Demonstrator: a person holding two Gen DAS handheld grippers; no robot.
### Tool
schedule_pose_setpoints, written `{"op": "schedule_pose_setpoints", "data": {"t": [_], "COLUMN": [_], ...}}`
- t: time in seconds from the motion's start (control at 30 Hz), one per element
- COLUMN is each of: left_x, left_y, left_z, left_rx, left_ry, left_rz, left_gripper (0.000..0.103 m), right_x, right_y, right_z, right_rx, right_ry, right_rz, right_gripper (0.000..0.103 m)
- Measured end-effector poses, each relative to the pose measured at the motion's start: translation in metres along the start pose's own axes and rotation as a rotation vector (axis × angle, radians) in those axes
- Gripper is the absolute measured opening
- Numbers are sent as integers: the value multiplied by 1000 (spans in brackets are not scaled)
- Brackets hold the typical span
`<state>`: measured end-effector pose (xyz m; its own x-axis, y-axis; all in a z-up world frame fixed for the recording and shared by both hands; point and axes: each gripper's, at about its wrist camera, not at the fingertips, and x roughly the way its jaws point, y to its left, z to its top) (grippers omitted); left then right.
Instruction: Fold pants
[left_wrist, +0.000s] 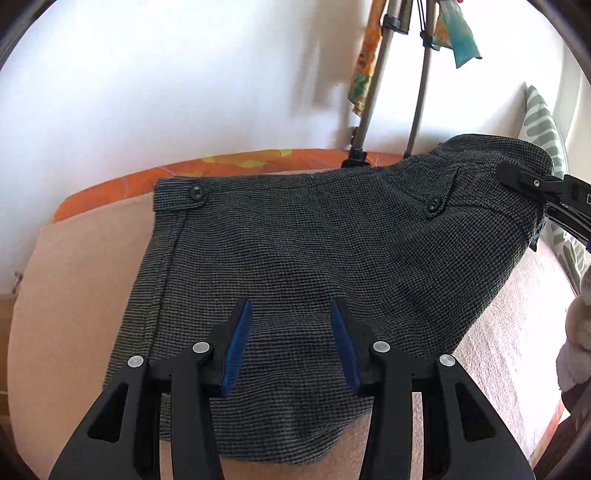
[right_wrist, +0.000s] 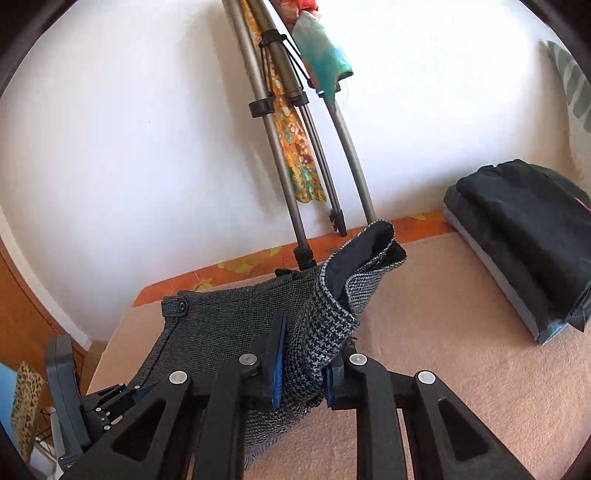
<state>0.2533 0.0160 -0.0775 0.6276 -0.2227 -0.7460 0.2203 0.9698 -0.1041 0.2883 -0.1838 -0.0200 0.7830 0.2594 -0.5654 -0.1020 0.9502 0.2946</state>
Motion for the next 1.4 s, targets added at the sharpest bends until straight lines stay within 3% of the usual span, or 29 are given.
{"op": "schedule_pose_setpoints", "data": {"t": [0.33,0.5,0.7,0.8,1.03,1.17,1.3,1.4], "left_x": [-82,-109,-117,-121,-119,-118,-115,-108], "left_y": [124,163,177,180,176,162,142,118], "left_z": [-30,-43,-47,-49,-47,-40,-30,-20], "left_rx": [-193,-279,-315,-317,-319,-302,-276,-233], "left_ry": [-88,-126,-134,-133,-135,-143,-157,-156], "left_rz": [160,208,241,243,230,209,160,109], "left_gripper": [43,43,43,43,43,43,43,43], "right_x": [26,59,106,117,130,109,70,46], "right_y": [123,204,269,279,270,262,233,199], "right_z": [-2,-36,-90,-111,-114,-104,-76,-52], "right_rx": [-331,-585,-797,-848,-856,-794,-685,-612], "right_ry": [19,73,170,193,239,252,226,178], "right_rz": [81,95,100,89,135,278,416,435], "right_gripper": [12,10,9,9,9,34,39,51]}}
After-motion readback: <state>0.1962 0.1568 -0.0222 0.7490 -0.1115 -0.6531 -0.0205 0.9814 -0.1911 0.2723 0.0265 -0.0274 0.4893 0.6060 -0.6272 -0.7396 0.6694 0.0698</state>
